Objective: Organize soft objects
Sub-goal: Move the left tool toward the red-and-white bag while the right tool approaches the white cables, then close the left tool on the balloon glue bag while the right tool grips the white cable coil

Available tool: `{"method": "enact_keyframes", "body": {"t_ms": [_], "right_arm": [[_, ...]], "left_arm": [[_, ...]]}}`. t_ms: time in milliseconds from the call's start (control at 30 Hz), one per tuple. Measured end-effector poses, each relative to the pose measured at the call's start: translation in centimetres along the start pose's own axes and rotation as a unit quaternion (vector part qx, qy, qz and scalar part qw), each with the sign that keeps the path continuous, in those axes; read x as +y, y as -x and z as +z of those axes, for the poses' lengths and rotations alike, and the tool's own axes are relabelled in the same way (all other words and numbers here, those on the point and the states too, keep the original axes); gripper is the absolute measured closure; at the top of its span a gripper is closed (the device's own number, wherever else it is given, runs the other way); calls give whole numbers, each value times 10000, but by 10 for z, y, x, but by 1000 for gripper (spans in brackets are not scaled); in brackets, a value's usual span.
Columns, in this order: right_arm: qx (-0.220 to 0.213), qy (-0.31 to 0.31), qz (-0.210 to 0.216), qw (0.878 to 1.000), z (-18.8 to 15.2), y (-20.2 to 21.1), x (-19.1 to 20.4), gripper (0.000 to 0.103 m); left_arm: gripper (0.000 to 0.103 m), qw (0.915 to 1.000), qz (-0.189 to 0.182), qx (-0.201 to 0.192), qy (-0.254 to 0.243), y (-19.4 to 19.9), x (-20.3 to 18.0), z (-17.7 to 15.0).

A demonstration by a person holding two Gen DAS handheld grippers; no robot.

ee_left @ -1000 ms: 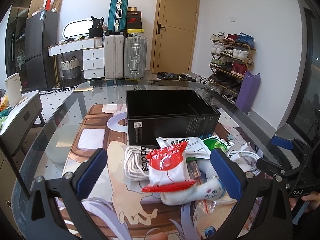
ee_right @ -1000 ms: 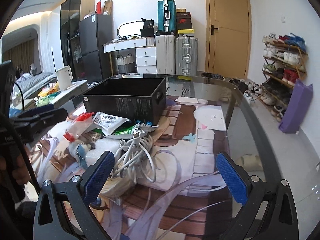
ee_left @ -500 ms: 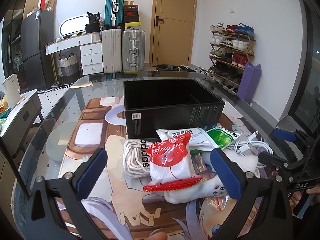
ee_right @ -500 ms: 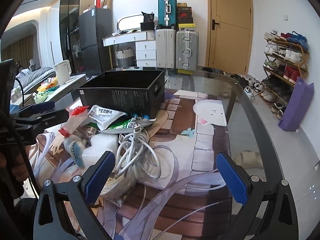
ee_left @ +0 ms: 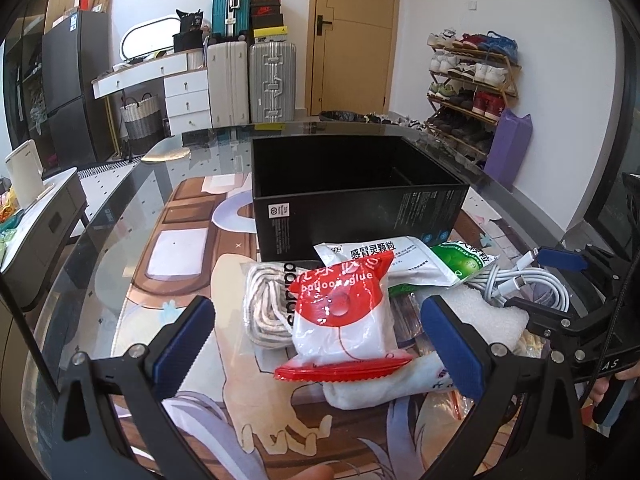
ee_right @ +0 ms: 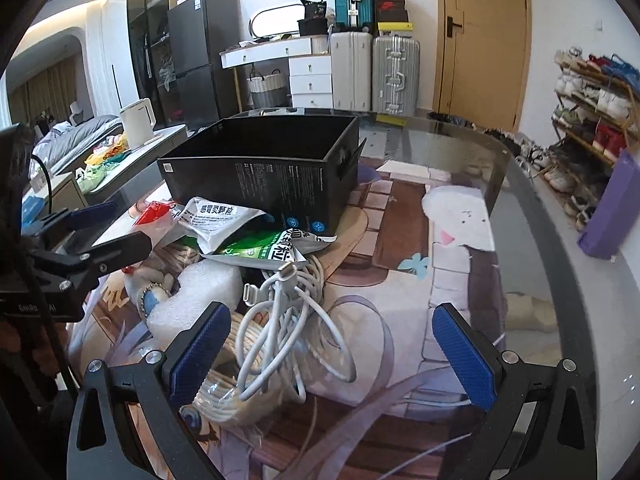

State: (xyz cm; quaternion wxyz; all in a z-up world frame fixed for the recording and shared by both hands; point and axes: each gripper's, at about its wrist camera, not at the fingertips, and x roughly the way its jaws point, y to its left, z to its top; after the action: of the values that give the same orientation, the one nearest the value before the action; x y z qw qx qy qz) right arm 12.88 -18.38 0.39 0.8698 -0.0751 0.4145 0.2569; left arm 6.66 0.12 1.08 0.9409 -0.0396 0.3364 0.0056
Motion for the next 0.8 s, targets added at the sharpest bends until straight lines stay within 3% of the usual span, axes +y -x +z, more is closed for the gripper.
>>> {"method": "enact_keyframes", "body": {"t_ms": [200, 567, 800], "right_arm": [[55, -82, 112, 9999, 3, -6, -5, 1], [117, 198, -157, 9996, 5, -10, -10, 1], [269, 159, 195, 9993, 8, -19, -2, 5]], "left_arm": [[0, 9995, -100, 195, 218, -4, 4, 7], [0, 9993, -68, 296, 219, -16, 4, 9], [0, 9985, 45, 499, 227, -20, 9, 5]]}}
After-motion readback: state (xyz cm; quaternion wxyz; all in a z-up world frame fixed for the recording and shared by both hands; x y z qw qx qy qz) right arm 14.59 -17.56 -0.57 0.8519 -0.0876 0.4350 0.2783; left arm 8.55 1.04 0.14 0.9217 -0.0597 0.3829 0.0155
